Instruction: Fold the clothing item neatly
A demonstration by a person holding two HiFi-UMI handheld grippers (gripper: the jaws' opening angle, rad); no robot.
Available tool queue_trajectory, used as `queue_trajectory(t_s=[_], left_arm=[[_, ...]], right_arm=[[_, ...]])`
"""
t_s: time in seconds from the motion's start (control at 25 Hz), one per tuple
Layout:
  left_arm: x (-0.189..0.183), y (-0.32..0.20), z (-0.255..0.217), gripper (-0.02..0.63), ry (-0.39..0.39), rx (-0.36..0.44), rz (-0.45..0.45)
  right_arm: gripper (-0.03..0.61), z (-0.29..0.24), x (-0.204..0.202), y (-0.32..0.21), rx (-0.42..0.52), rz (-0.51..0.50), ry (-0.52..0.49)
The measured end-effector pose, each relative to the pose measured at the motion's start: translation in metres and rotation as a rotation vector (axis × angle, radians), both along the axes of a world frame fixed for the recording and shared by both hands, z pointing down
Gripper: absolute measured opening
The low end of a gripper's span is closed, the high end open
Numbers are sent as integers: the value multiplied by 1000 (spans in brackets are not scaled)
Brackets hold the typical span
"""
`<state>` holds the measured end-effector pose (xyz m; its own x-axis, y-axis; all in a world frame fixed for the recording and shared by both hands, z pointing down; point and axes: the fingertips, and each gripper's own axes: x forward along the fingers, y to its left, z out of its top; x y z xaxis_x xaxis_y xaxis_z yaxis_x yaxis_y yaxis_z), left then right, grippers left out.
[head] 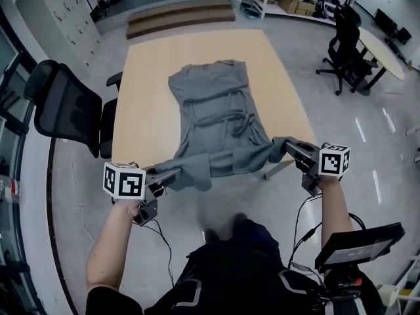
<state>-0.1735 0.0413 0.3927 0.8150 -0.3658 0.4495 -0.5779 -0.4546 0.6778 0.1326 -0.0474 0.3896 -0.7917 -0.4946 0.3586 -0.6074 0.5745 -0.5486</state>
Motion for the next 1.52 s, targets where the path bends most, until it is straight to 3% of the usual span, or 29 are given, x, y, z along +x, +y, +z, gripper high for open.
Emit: queue_trajectory(t_s=[0.2, 0.4, 0.6, 0.84, 1.0, 1.16, 1.28, 1.4, 1.52], left_arm=[[-11, -75, -5, 28, 74, -59, -27], [-17, -180, 6, 28, 189, -166, -141], [-39, -318, 41, 28, 131, -205, -202], [-67, -389, 85, 28, 83, -274, -282], [-87, -430, 116, 32, 90, -349, -249], [-111, -457, 135, 66, 27, -346, -214], [-138, -474, 151, 66, -23, -312, -295], [-153, -498, 154, 66, 59, -267, -418], [-153, -510, 155, 66, 74, -202, -431]], right_arm=[[20, -7, -9, -73, 12, 17, -32], [20, 1, -17, -175, 14, -11, -45], [20, 26, -38, -315, -42, -55, -77], [19, 52, -52, -390, -67, -76, -66], [20, 77, -61, -447, -117, -46, -41], [20, 100, -59, -484, -162, 6, -18], [20, 121, -55, -492, -197, 23, 1], [20, 134, -59, -502, -222, 43, -2], [20, 133, -64, -514, -232, 51, -32]])
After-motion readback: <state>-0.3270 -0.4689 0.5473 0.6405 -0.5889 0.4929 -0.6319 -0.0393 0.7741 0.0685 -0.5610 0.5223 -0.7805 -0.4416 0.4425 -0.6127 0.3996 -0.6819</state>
